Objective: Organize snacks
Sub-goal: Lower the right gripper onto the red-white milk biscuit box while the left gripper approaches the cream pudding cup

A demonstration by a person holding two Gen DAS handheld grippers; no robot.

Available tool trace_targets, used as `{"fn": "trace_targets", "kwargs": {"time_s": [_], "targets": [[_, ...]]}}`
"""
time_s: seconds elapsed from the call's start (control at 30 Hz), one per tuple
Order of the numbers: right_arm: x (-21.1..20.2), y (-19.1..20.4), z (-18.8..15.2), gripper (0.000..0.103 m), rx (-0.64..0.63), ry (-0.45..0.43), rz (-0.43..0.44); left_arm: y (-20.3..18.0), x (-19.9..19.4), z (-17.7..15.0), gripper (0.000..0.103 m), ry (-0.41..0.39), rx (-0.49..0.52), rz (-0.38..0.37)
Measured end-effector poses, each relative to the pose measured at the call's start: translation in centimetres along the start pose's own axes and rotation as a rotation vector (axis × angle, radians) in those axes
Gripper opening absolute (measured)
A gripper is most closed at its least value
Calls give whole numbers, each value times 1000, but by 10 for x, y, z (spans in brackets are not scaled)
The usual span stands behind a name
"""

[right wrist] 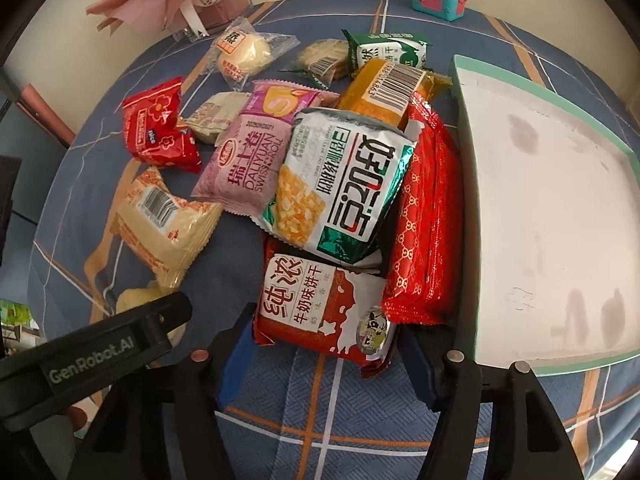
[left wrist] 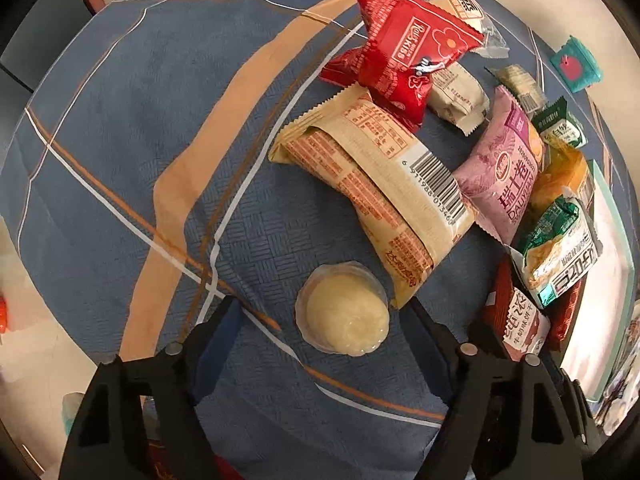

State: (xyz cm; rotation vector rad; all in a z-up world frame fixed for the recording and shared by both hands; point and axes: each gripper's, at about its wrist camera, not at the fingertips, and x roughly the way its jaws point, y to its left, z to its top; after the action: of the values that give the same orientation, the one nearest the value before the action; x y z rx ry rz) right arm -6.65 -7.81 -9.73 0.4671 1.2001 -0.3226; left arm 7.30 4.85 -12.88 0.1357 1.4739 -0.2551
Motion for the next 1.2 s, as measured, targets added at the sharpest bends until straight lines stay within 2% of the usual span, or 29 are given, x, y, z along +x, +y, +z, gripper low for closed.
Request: {"fn": "trace_targets", "kwargs": {"time_s": [0.13, 0.3, 0.5, 0.8, 0.97, 1.1, 1.2], "targets": [[-2, 1, -2, 69, -15, 4, -4, -3, 5, -7, 72, -8, 29, 36], [-2, -2, 0, 69, -13, 9, 3, -10, 12, -13, 72, -12, 51, 56], [-4, -6, 0, 68, 1, 26, 16, -11, 2, -24, 73, -20, 63, 59], [2, -10, 11, 69, 20, 39, 26, -33, -1, -35, 72, -24, 125, 92], [4, -10, 12, 69, 31, 44, 30, -48, -1, -34, 61, -29, 159, 95], [5, -13, 10, 69, 36, 44, 30, -60, -1, -33, 47, -31, 182, 78], [5, -13, 10, 69, 38, 44, 30, -69, -3, -33, 46, -30, 183, 82]]}}
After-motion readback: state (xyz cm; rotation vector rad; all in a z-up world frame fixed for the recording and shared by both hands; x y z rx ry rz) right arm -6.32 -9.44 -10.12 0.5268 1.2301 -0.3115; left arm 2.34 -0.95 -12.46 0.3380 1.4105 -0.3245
